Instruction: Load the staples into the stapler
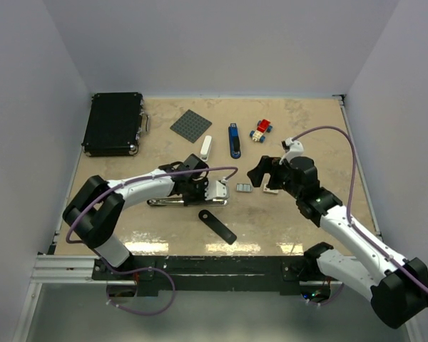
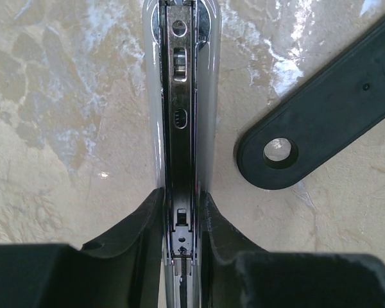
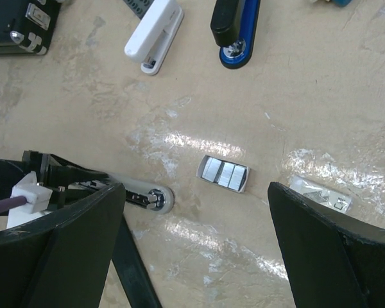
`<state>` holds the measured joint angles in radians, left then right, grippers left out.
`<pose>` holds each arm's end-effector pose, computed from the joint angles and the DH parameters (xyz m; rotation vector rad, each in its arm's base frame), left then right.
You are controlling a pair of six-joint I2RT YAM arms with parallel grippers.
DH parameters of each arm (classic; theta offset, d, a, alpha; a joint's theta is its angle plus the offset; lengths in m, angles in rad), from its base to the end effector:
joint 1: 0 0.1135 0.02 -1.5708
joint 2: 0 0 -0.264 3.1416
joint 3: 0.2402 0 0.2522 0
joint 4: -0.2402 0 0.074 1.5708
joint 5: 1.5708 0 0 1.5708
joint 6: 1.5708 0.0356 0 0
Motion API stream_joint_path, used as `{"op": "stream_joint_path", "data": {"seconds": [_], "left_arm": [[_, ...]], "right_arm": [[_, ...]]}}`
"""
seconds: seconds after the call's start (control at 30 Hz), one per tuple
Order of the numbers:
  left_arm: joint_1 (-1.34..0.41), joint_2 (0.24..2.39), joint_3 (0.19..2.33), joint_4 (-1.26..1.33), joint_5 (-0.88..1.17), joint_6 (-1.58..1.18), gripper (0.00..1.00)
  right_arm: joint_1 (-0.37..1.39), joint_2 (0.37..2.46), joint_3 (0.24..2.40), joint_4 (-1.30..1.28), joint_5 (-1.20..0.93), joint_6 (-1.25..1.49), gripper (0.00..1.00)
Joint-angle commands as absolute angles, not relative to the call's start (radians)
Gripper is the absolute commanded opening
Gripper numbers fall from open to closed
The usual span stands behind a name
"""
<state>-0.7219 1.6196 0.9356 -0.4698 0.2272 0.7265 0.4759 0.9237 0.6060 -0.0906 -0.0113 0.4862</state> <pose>0.2234 -0.2073 0.1695 1.8435 1.9855 -0.3077 0.1890 0.0979 0.2611 0.0029 2.0349 0.6288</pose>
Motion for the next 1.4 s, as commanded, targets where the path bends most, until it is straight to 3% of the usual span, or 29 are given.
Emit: {"op": "stream_joint_path", "data": {"seconds": [0.0,0.17,0.2,0.37,0.4,0.63,0.93,1.23,1.37], "left_arm": [[-0.739,1.680,0.977,-0.502,0.201,0.866,0.00],[-0.741,1.715,1.006,-0.500,0.134,0.914,0.04],[-0.742,1.720,1.005,-0.494,0.129,0.904,0.13],[-0.761,1.715,0.965,-0.463,0.115,0.865,0.33],[-0.764,1.700,0.960,-0.462,0.114,0.850,0.46],[-0.764,1.547,0.914,-0.388,0.017,0.730,0.87],[-0.764,1.212,0.715,-0.226,-0.144,0.146,1.00],[-0.762,1.252,0.761,-0.244,-0.371,-0.121,1.00],[-0.700,1.211,0.776,-0.219,-0.361,-0.198,1.00]], "right_arm": [[0.477,0.946,0.643,-0.061,-0.023,0.472,0.98],[0.476,0.977,0.646,-0.064,-0.038,0.466,0.98],[0.476,0.983,0.647,-0.066,-0.043,0.466,0.98],[0.476,1.023,0.673,-0.094,-0.045,0.434,0.98],[0.477,1.040,0.681,-0.103,-0.054,0.428,0.98],[0.483,1.152,0.752,-0.097,-0.175,0.371,0.95],[0.601,1.373,0.896,-0.083,-0.271,0.311,0.91],[0.661,1.594,0.957,-0.061,-0.336,0.330,0.88],[0.695,1.623,0.942,-0.074,-0.350,0.334,0.87]]}}
